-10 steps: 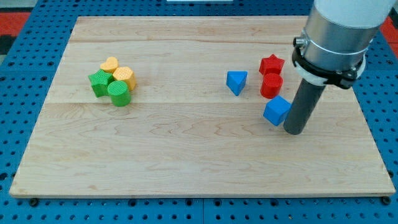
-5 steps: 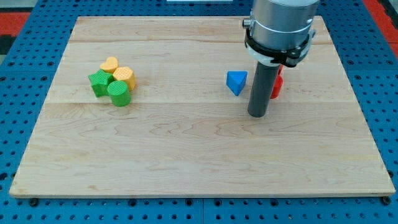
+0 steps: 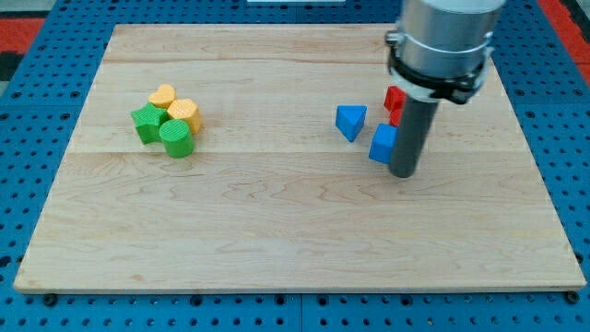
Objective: Place the blue cube at the left side of the blue triangle
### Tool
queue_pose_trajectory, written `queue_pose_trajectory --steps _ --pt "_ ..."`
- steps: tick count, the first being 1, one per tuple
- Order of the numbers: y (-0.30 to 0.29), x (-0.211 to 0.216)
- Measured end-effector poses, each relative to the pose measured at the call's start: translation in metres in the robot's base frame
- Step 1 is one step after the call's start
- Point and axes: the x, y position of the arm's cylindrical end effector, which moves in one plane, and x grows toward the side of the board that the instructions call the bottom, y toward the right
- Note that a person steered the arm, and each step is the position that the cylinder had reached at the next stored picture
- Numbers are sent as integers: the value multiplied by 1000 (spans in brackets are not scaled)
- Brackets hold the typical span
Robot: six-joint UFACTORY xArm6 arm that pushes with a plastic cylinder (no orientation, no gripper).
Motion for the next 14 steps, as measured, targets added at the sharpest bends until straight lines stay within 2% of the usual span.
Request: queue_pose_trajectory --steps 1,3,5,6,9,10,11,12,14 --pt "20 -2" --pt "1 -33" --pt "-47 -36" --pt "-45 -31" --pt "-102 -53" --pt "-110 -47" --pt "-145 -43" --pt "-178 -63" --pt "-191 -97"
